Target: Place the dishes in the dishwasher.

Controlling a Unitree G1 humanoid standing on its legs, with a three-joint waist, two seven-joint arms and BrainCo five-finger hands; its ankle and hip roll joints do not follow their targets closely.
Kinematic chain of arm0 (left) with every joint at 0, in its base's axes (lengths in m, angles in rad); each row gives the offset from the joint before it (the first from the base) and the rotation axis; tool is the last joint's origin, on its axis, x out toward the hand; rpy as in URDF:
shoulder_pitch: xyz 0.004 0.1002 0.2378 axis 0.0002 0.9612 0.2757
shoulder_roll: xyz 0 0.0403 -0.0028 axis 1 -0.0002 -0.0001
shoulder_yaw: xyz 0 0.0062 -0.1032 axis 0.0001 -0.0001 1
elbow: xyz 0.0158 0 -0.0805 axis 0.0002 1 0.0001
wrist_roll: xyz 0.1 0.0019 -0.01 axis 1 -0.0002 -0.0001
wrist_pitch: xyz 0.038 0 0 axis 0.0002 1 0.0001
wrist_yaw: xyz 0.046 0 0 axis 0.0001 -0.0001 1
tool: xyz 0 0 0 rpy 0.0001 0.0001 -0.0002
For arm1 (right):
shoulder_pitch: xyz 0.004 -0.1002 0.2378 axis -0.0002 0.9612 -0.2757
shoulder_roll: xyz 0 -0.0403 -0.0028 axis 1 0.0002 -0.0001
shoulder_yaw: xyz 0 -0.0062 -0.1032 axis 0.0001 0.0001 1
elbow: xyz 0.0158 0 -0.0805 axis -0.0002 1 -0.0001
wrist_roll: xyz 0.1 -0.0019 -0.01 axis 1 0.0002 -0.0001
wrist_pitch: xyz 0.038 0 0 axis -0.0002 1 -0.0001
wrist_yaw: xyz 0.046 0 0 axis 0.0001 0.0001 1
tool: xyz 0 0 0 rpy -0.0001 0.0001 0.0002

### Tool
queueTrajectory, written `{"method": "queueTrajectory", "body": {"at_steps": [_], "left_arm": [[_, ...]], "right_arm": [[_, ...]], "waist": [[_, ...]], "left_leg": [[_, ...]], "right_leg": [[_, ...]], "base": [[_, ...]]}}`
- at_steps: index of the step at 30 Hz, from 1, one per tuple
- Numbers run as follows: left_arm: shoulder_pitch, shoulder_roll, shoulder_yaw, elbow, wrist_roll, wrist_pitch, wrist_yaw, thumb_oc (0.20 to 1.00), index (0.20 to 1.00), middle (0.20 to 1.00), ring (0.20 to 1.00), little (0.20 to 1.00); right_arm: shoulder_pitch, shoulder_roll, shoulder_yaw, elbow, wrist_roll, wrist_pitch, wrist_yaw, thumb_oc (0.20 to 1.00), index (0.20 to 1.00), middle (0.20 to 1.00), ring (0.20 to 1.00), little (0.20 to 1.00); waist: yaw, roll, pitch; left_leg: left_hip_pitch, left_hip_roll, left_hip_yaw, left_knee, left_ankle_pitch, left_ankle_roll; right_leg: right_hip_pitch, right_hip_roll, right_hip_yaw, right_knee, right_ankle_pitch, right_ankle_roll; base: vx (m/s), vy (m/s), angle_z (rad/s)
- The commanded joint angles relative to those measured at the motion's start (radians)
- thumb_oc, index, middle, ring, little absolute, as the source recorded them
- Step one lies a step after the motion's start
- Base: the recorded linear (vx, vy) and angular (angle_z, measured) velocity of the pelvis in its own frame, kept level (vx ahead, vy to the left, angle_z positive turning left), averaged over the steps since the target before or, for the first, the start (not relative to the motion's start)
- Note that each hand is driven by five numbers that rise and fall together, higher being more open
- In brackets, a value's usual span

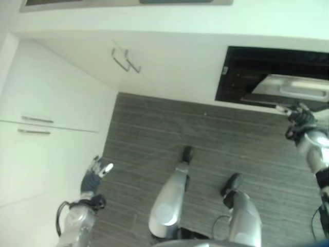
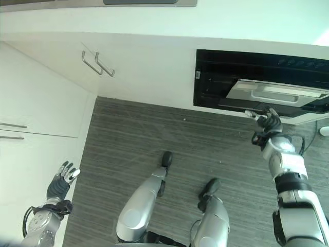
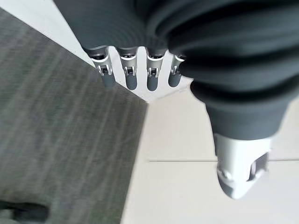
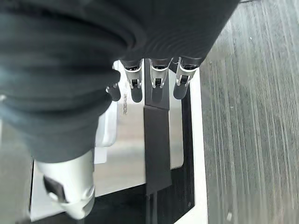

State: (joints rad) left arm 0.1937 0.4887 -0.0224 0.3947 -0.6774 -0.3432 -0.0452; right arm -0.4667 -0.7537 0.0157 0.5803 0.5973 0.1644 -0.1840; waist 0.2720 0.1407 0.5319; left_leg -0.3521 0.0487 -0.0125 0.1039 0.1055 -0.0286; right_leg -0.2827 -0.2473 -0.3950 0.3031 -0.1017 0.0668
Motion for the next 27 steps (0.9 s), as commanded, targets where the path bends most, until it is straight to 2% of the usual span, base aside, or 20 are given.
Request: {"method": "queueTrajectory", "body": {"at_steps": [1,3,6,7,8,10,11,12,14,15,18,19,20,21,23,24,26,27], "left_arm": [[0.035,0.049,0.006,0.003,-0.001,-0.07,0.012,1.0,1.0,1.0,1.0,1.0],[0.022,0.062,-0.011,-0.004,-0.003,-0.083,0.021,1.0,1.0,1.0,1.0,1.0],[0.025,0.068,-0.008,0.011,-0.021,-0.098,0.021,1.0,1.0,1.0,1.0,1.0],[0.041,0.04,-0.001,0.029,0.023,-0.114,0.014,1.0,1.0,1.0,1.0,1.0],[0.049,0.031,-0.008,0.034,0.043,-0.12,0.01,1.0,1.0,1.0,1.0,1.0],[0.052,0.016,-0.021,0.039,0.078,-0.084,0.005,1.0,1.0,1.0,1.0,1.0],[0.052,0.009,-0.034,0.059,0.083,-0.084,-0.012,1.0,1.0,1.0,1.0,1.0],[0.049,-0.005,-0.061,0.09,0.078,-0.078,-0.048,1.0,1.0,1.0,1.0,1.0],[0.025,-0.013,-0.083,0.128,0.064,-0.046,-0.104,1.0,1.0,1.0,1.0,1.0],[0.004,-0.012,-0.098,0.159,0.052,-0.028,-0.137,1.0,1.0,1.0,1.0,1.0],[-0.035,-0.032,-0.139,0.241,0.043,0.004,-0.178,1.0,1.0,1.0,1.0,1.0],[-0.038,-0.037,-0.146,0.25,0.043,0.022,-0.186,1.0,1.0,1.0,1.0,1.0],[-0.034,-0.047,-0.157,0.274,0.078,0.025,-0.186,1.0,1.0,1.0,1.0,1.0],[-0.033,-0.049,-0.157,0.285,0.083,0.028,-0.195,1.0,1.0,1.0,1.0,1.0],[-0.039,-0.049,-0.145,0.305,0.053,0.049,-0.243,1.0,1.0,1.0,1.0,1.0],[-0.046,-0.05,-0.145,0.333,0.049,0.046,-0.248,1.0,1.0,1.0,1.0,1.0],[-0.07,-0.06,-0.135,0.383,0.055,0.057,-0.253,1.0,1.0,1.0,1.0,1.0],[-0.081,-0.07,-0.128,0.409,0.075,0.062,-0.243,1.0,1.0,1.0,1.0,1.0]], "right_arm": [[-0.166,-0.075,-0.028,0.1,0.023,-0.064,-0.027,1.0,1.0,1.0,1.0,1.0],[-0.22,-0.09,-0.022,0.171,0.046,-0.042,-0.04,1.0,1.0,1.0,1.0,1.0],[-0.317,-0.118,0.02,0.302,0.104,-0.003,0.001,1.0,1.0,1.0,1.0,1.0],[-0.188,-0.065,0.005,0.252,0.093,0.002,0.035,1.0,1.0,1.0,1.0,1.0],[-0.105,-0.02,0.009,0.2,0.108,0.006,0.042,1.0,1.0,1.0,1.0,1.0],[0.029,0.078,0.016,0.152,0.112,-0.028,0.066,1.0,1.0,1.0,1.0,1.0],[0.08,0.121,0.028,0.147,0.094,-0.06,0.071,1.0,1.0,1.0,1.0,1.0],[0.147,0.204,0.062,0.166,0.047,-0.083,0.083,1.0,1.0,1.0,1.0,1.0],[0.208,0.26,0.058,0.246,0.05,-0.093,0.162,1.0,1.0,1.0,1.0,1.0],[0.232,0.285,0.041,0.311,0.056,-0.104,0.195,1.0,1.0,1.0,1.0,1.0],[0.285,0.353,0.021,0.459,0.028,-0.16,0.239,1.0,1.0,1.0,1.0,1.0],[0.307,0.376,0.021,0.466,0.008,-0.184,0.233,1.0,1.0,1.0,1.0,1.0],[0.352,0.422,0.032,0.465,-0.03,-0.224,0.2,1.0,1.0,1.0,1.0,1.0],[0.372,0.436,0.033,0.46,-0.05,-0.231,0.195,1.0,1.0,1.0,1.0,1.0],[0.379,0.439,0.034,0.466,-0.068,-0.236,0.198,1.0,1.0,1.0,1.0,1.0],[0.388,0.446,0.039,0.474,-0.085,-0.251,0.209,1.0,1.0,1.0,1.0,1.0],[0.401,0.449,0.047,0.493,-0.094,-0.27,0.208,1.0,1.0,1.0,1.0,1.0],[0.409,0.452,0.045,0.505,-0.092,-0.277,0.214,1.0,1.0,1.0,1.0,1.0]], "waist": [[0.026,-0.009,-0.032],[0.039,-0.014,-0.032],[0.064,-0.038,-0.05],[0.06,-0.067,-0.079],[0.055,-0.083,-0.092],[0.045,-0.11,-0.111],[0.04,-0.12,-0.121],[0.027,-0.145,-0.148],[0.008,-0.155,-0.184],[-0.005,-0.155,-0.204],[-0.034,-0.162,-0.258],[-0.045,-0.164,-0.27],[-0.069,-0.16,-0.288],[-0.085,-0.152,-0.293],[-0.119,-0.14,-0.297],[-0.147,-0.14,-0.303],[-0.179,-0.149,-0.315],[-0.191,-0.154,-0.319]], "left_leg": [[0.012,-0.001,0.018,-0.09,0.046,-0.026],[0.015,-0.007,0.014,-0.095,0.044,-0.026],[0.037,-0.007,0.004,-0.119,0.042,-0.037],[0.048,-0.001,0.017,-0.12,0.052,-0.032],[0.054,-0.001,0.022,-0.122,0.049,-0.029],[0.068,-0.004,0.029,-0.121,0.036,-0.024],[0.078,-0.004,0.034,-0.125,0.03,-0.021],[0.117,-0.006,0.043,-0.139,0.002,-0.022],[0.157,-0.01,0.059,-0.152,-0.01,-0.011],[0.168,-0.014,0.071,-0.153,-0.001,0.005],[0.23,-0.047,0.059,-0.166,-0.025,0.038],[0.249,-0.056,0.055,-0.168,-0.031,0.047],[0.289,-0.055,0.048,-0.171,-0.048,0.061],[0.309,-0.053,0.046,-0.174,-0.055,0.068],[0.349,-0.043,0.051,-0.183,-0.071,0.072],[0.365,-0.046,0.043,-0.187,-0.075,0.074],[0.373,-0.057,0.035,-0.188,-0.074,0.076],[0.383,-0.061,0.037,-0.189,-0.077,0.074]], "right_leg": [[0.098,0.04,-0.018,0.017,-0.047,-0.002],[0.112,0.046,-0.019,-0.004,-0.042,0.002],[0.167,0.071,-0.018,-0.08,-0.023,0.007],[0.223,0.076,-0.034,-0.159,0.029,0.013],[0.243,0.073,-0.032,-0.189,0.048,0.02],[0.277,0.065,-0.029,-0.232,0.078,0.029],[0.292,0.06,-0.026,-0.252,0.093,0.034],[0.329,0.051,-0.013,-0.283,0.107,0.053],[0.348,0.037,-0.01,-0.295,0.134,0.065],[0.343,0.026,-0.018,-0.286,0.164,0.062],[0.336,0.001,0.005,-0.209,0.217,0.078],[0.326,-0.004,0.018,-0.164,0.234,0.082],[0.29,-0.016,0.04,-0.048,0.262,0.085],[0.271,-0.018,0.062,0.003,0.268,0.083],[0.247,0.016,0.108,0.016,0.241,0.072],[0.248,0.077,0.142,-0.044,0.197,0.056],[0.235,0.147,0.187,-0.112,0.167,0.041],[0.235,0.165,0.193,-0.152,0.163,0.035]], "base": [[-0.07,-0.043,0.01],[-0.06,-0.044,0.09],[-0.02,0.055,0.07],[0.06,0.257,0.16],[0.07,0.295,0.22],[0.08,0.183,0.03],[0.18,0.197,-0.03],[0.2,0.267,0.01],[0.16,0.377,-0.1],[0.11,0.401,-0.19],[0.2,0.359,-0.21],[0.26,0.329,-0.27],[0.24,0.29,-0.39],[0.22,0.236,-0.41],[0.12,0.037,-0.14],[0.11,-0.104,0.04],[0.09,-0.17,0.09],[0.08,-0.186,0.29]]}}
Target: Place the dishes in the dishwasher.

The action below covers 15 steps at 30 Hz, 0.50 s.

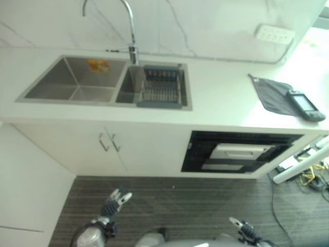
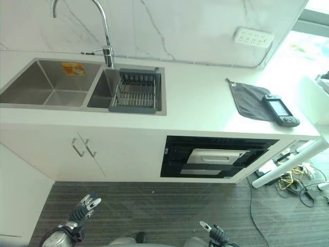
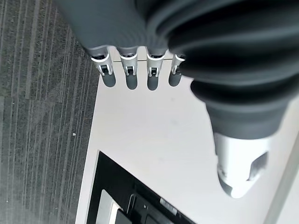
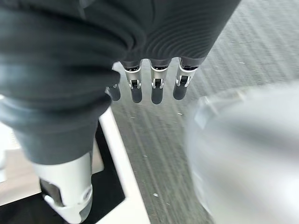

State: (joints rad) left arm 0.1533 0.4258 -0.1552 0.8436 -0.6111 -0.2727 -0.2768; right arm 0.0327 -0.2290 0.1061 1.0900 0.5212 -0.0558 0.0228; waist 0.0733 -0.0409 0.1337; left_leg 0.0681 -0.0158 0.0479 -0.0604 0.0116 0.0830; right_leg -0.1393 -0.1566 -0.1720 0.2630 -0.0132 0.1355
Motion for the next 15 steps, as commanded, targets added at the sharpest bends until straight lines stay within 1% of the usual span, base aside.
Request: {"method": "queueTrajectory", "body": {"at_steps": [1,2,3,4,5,6,7,9,10,11,12,13,14,15], "left_arm": [[-0.052,-0.02,0.015,0.001,0.032,-0.014,-0.008,1.0,1.0,1.0,1.0,1.0],[-0.054,-0.03,0.023,0.01,0.054,-0.007,0.02,1.0,1.0,1.0,1.0,1.0],[-0.063,-0.041,0.019,0.034,0.065,-0.008,0.032,1.0,1.0,1.0,1.0,1.0],[-0.079,-0.08,0.038,0.134,0.069,-0.009,0.029,1.0,1.0,1.0,1.0,1.0],[-0.081,-0.104,0.05,0.189,0.083,-0.011,0.022,1.0,1.0,1.0,1.0,1.0],[-0.082,-0.118,0.053,0.222,0.115,-0.016,0.025,1.0,1.0,1.0,1.0,1.0],[-0.084,-0.126,0.053,0.238,0.12,-0.013,0.028,1.0,1.0,1.0,1.0,1.0],[-0.097,-0.144,0.061,0.275,0.099,0.01,0.009,1.0,1.0,1.0,1.0,1.0],[-0.111,-0.153,0.057,0.299,0.098,0.022,-0.003,1.0,1.0,1.0,1.0,1.0],[-0.125,-0.159,0.055,0.317,0.108,0.03,-0.013,1.0,1.0,1.0,1.0,1.0],[-0.133,-0.165,0.054,0.332,0.107,0.035,-0.02,1.0,1.0,1.0,1.0,1.0],[-0.135,-0.173,0.057,0.344,0.106,0.043,-0.022,1.0,1.0,1.0,1.0,1.0],[-0.141,-0.191,0.058,0.382,0.101,0.049,-0.017,1.0,1.0,1.0,1.0,1.0],[-0.141,-0.191,0.058,0.382,0.101,0.049,-0.017,1.0,1.0,1.0,1.0,1.0]], "right_arm": [[-0.081,-0.06,-0.051,0.017,-0.018,-0.075,0.01,1.0,1.0,1.0,1.0,1.0],[-0.085,-0.056,-0.05,0.029,-0.021,-0.071,0.022,1.0,1.0,1.0,1.0,1.0],[-0.084,-0.053,-0.043,0.029,-0.015,-0.061,0.02,1.0,1.0,1.0,1.0,1.0],[-0.077,-0.04,-0.04,0.06,-0.069,-0.081,0.037,1.0,1.0,1.0,1.0,1.0],[-0.076,-0.032,-0.019,0.078,-0.114,-0.094,0.049,1.0,1.0,1.0,1.0,1.0],[-0.074,-0.025,-0.004,0.081,-0.136,-0.093,0.054,1.0,1.0,1.0,1.0,1.0],[-0.075,-0.021,0.008,0.078,-0.149,-0.089,0.059,1.0,1.0,1.0,1.0,1.0],[-0.073,-0.018,0.029,0.078,-0.167,-0.082,0.08,1.0,1.0,1.0,1.0,1.0],[-0.07,-0.02,0.035,0.087,-0.179,-0.072,0.083,1.0,1.0,1.0,1.0,1.0],[-0.07,-0.022,0.036,0.103,-0.181,-0.069,0.078,1.0,1.0,1.0,1.0,1.0],[-0.071,-0.025,0.034,0.115,-0.164,-0.062,0.081,1.0,1.0,1.0,1.0,1.0],[-0.074,-0.028,0.022,0.132,-0.137,-0.04,0.09,1.0,1.0,1.0,1.0,1.0],[-0.078,-0.03,-0.002,0.179,-0.138,-0.021,0.102,1.0,1.0,1.0,1.0,1.0],[-0.078,-0.03,-0.002,0.179,-0.138,-0.021,0.102,1.0,1.0,1.0,1.0,1.0]], "waist": [[-0.008,0.021,0.077],[-0.016,0.022,0.08],[-0.02,0.025,0.077],[-0.025,0.021,0.045],[-0.024,0.015,0.025],[-0.028,0.012,0.014],[-0.03,0.009,0.009],[-0.037,-0.001,0.013],[-0.045,-0.002,0.02],[-0.052,-0.002,0.021],[-0.055,0.001,0.018],[-0.06,0.007,0.011],[-0.066,0.024,-0.021],[-0.066,0.024,-0.021]], "left_leg": [[-0.027,-0.002,-0.016,-0.015,0.0,-0.031],[-0.011,0.007,-0.004,-0.019,0.001,-0.037],[-0.006,0.012,-0.011,-0.02,0.001,-0.039],[0.0,0.011,-0.006,-0.021,0.003,-0.048],[0.007,0.018,0.002,-0.016,-0.001,-0.061],[0.012,0.021,0.006,-0.001,-0.007,-0.069],[0.007,0.021,0.014,0.032,-0.017,-0.076],[-0.035,0.022,0.058,0.165,-0.049,-0.094],[-0.065,0.035,0.104,0.222,-0.042,-0.108],[-0.071,0.044,0.134,0.223,-0.041,-0.113],[-0.064,0.045,0.141,0.198,-0.045,-0.111],[-0.041,0.043,0.14,0.152,-0.043,-0.106],[0.022,0.033,0.11,0.033,-0.017,-0.099],[0.024,0.033,0.11,0.029,-0.015,-0.099]], "right_leg": [[0.063,0.067,-0.008,-0.09,0.105,-0.027],[0.055,0.063,-0.003,-0.09,0.114,-0.025],[0.073,0.075,0.005,-0.111,0.08,-0.039],[0.133,0.097,0.004,-0.184,0.042,-0.065],[0.17,0.1,-0.005,-0.231,0.039,-0.076],[0.194,0.104,0.001,-0.257,0.041,-0.082],[0.205,0.103,-0.004,-0.267,0.04,-0.089],[0.227,0.089,-0.028,-0.276,0.041,-0.101],[0.244,0.083,-0.049,-0.283,0.042,-0.104],[0.255,0.08,-0.068,-0.293,0.042,-0.102],[0.258,0.079,-0.077,-0.3,0.042,-0.098],[0.261,0.081,-0.079,-0.314,0.043,-0.094],[0.27,0.092,-0.066,-0.35,0.058,-0.086],[0.271,0.092,-0.066,-0.35,0.058,-0.086]], "base": [[0.08,-0.232,0.48],[0.08,-0.253,0.67],[0.11,-0.418,0.47],[0.14,-0.487,0.3],[0.15,-0.514,0.22],[0.11,-0.343,0.25],[0.07,-0.219,0.21],[0.01,-0.129,0.19],[-0.03,-0.058,0.34],[-0.04,-0.01,0.44],[-0.02,0.057,0.59],[0.05,0.155,0.68],[0.06,0.139,0.33],[0.08,0.154,-0.02]]}}
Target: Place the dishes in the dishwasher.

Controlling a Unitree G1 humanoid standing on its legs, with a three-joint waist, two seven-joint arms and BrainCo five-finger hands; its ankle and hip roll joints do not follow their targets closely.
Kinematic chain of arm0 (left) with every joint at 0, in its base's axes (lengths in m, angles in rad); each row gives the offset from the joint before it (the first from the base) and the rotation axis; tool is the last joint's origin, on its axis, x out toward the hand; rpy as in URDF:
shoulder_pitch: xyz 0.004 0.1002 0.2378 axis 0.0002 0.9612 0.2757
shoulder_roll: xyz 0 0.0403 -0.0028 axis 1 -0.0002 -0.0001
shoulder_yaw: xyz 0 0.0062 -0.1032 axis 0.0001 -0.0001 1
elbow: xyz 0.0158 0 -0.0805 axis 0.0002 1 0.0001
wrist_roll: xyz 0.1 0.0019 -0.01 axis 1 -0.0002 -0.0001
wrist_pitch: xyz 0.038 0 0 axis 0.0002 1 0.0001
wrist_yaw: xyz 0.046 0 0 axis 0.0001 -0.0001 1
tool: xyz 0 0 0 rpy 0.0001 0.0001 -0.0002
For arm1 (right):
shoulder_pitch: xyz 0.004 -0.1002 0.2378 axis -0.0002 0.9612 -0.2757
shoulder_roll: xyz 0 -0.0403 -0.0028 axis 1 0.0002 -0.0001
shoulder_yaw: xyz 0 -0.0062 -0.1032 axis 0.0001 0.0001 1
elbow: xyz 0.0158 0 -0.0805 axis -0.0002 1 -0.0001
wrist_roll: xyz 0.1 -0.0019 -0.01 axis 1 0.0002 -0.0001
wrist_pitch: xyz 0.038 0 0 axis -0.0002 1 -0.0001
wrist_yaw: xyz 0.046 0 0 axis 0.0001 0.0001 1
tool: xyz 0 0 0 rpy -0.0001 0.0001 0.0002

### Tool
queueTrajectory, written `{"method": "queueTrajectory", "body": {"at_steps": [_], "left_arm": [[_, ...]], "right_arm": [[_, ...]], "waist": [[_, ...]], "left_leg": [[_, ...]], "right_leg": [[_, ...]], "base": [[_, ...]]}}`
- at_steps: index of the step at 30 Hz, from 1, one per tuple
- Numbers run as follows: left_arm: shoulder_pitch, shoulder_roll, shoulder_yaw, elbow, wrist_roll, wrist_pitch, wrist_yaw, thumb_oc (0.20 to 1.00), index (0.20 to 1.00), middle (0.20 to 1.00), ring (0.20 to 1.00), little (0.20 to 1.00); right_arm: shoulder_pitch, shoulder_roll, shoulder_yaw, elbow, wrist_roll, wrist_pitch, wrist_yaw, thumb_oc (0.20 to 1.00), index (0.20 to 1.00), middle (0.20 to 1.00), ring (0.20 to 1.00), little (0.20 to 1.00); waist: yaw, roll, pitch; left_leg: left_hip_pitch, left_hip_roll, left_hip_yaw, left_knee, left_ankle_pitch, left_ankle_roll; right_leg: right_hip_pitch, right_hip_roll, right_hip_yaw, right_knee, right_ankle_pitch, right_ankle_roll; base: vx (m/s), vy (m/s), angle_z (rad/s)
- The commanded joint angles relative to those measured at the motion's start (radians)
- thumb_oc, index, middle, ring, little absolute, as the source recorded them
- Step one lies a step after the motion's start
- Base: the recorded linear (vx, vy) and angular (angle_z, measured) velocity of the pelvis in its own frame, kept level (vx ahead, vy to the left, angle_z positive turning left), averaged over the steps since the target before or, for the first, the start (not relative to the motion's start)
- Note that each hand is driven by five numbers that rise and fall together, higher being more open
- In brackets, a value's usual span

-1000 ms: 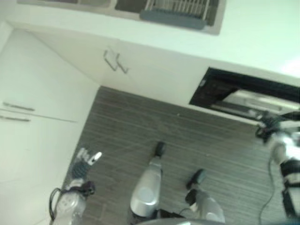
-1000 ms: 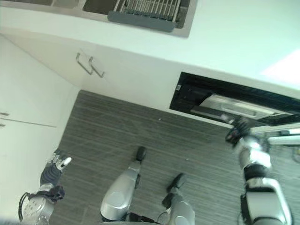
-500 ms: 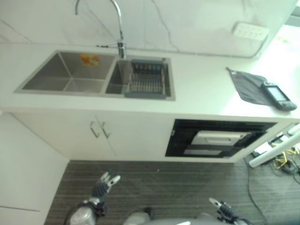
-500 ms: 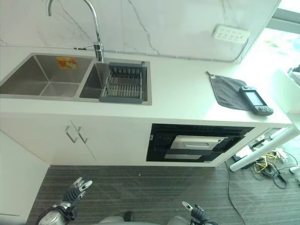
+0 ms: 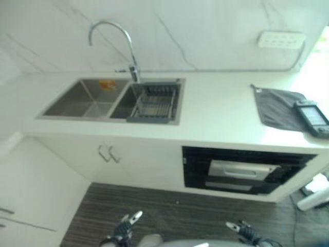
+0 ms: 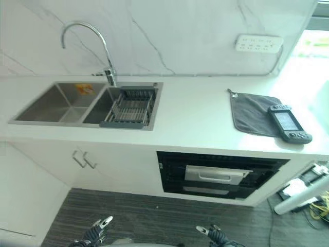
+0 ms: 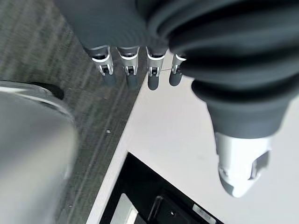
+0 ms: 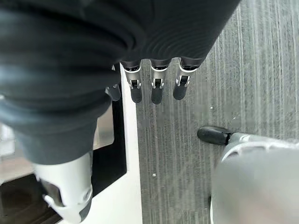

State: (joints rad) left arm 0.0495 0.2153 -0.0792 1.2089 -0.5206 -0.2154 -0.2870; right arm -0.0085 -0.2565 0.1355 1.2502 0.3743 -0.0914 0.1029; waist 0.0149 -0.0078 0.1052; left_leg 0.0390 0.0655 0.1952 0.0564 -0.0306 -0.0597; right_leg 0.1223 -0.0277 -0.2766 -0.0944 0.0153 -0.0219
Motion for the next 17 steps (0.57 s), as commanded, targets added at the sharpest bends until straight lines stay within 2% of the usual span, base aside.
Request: {"method": "queueTrajectory", "body": {"at_steps": [1,4,8,13,17], "left_arm": [[-0.041,0.017,-0.018,0.03,0.006,-0.003,-0.002,1.0,1.0,1.0,1.0,1.0],[-0.059,0.018,0.006,0.064,-0.024,0.014,-0.003,1.0,1.0,1.0,1.0,1.0],[-0.06,0.015,0.018,0.077,-0.029,-0.004,-0.019,1.0,1.0,1.0,1.0,1.0],[-0.058,0.014,0.03,0.086,-0.093,0.029,-0.108,1.0,1.0,1.0,1.0,1.0],[-0.049,0.021,0.04,0.094,-0.084,0.005,-0.098,1.0,1.0,1.0,1.0,1.0]], "right_arm": [[-0.036,0.0,-0.037,0.032,0.012,0.023,0.025,1.0,1.0,1.0,1.0,1.0],[-0.015,0.021,-0.049,0.064,-0.003,0.033,0.022,1.0,1.0,1.0,1.0,1.0],[-0.001,0.034,-0.041,0.075,-0.038,0.039,0.008,1.0,1.0,1.0,1.0,1.0],[-0.012,0.032,-0.028,0.085,-0.055,0.035,0.015,1.0,1.0,1.0,1.0,1.0],[-0.02,0.028,-0.035,0.087,-0.047,0.036,0.008,1.0,1.0,1.0,1.0,1.0]], "waist": [[-0.01,-0.004,-0.006],[-0.029,0.0,-0.04],[-0.034,0.0,-0.061],[-0.029,-0.004,-0.073],[-0.024,-0.008,-0.079]], "left_leg": [[0.069,-0.048,-0.039,-0.12,0.038,0.042],[0.087,-0.046,-0.049,-0.144,0.035,0.04],[0.105,-0.055,-0.058,-0.144,0.022,0.049],[0.12,-0.06,-0.055,-0.144,0.012,0.056],[0.126,-0.064,-0.055,-0.144,0.005,0.062]], "right_leg": [[0.009,-0.033,0.045,0.007,0.029,0.074],[0.017,-0.029,0.06,0.007,0.026,0.078],[0.028,-0.032,0.071,0.007,0.023,0.081],[0.041,-0.034,0.07,0.01,0.02,0.082],[0.042,-0.036,0.073,0.015,0.02,0.086]], "base": [[0.06,0.111,-0.38],[0.08,0.129,-0.08],[0.04,0.09,-0.01],[0.02,0.042,0.02],[0.0,0.0,0.0]]}}
